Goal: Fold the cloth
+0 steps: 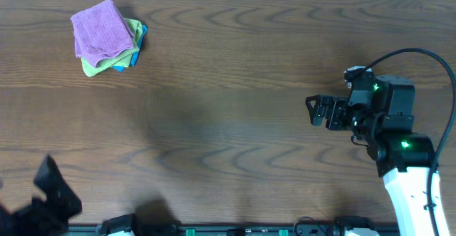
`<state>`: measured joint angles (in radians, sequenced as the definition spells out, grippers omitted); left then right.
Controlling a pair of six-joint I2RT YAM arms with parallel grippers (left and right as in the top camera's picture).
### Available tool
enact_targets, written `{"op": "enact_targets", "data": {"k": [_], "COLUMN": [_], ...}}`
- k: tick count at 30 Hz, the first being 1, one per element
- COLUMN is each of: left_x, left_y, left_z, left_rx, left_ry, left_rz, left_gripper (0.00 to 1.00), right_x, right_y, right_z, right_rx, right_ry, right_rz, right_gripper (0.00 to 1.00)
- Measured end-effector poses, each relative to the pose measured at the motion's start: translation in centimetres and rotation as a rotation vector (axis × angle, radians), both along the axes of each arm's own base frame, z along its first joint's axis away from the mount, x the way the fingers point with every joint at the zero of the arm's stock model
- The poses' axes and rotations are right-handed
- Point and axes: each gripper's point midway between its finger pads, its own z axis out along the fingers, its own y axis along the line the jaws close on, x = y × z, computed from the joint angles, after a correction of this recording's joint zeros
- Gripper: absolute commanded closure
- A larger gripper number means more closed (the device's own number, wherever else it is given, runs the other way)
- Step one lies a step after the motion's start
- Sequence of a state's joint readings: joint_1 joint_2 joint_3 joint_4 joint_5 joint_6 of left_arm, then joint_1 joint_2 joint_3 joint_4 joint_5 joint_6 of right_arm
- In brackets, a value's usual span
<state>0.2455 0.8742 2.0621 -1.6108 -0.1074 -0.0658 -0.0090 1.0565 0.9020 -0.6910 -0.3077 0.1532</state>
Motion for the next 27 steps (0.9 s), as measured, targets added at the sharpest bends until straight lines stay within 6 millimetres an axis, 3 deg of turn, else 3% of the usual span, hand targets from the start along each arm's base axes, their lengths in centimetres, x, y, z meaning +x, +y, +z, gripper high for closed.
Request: {"op": "enact_targets", "data": {"k": [7,14,19,27], "left_x": [-1.8,2.1,5.0,6.8], "left_y": [-1.1,-1.8,-2.9,-4.6], "left_z": [0.0,-0.2,-2.9,-7.5], "left_rx": [0.028,0.071,0.061,0.047], "left_ry": [-0.048,-0.125,-0.136,-0.179], "left_rz": [-0.051,-0.170,-0.282,-0.394], "left_gripper": [0.05,0.05,0.05,0.05], "right_x": [0.0,0.0,0.0,0.0], "right_y": [0.0,0.0,0.0,0.0], "right_z": [0.0,0.0,0.0,0.0], "right_rx": [0.000,0.000,0.000,0.001], "right_ry": [0.000,0.000,0.000,0.002], "right_rz": [0.000,0.000,0.000,0.000], "right_gripper": [0.01,0.01,0.01,0.01]}}
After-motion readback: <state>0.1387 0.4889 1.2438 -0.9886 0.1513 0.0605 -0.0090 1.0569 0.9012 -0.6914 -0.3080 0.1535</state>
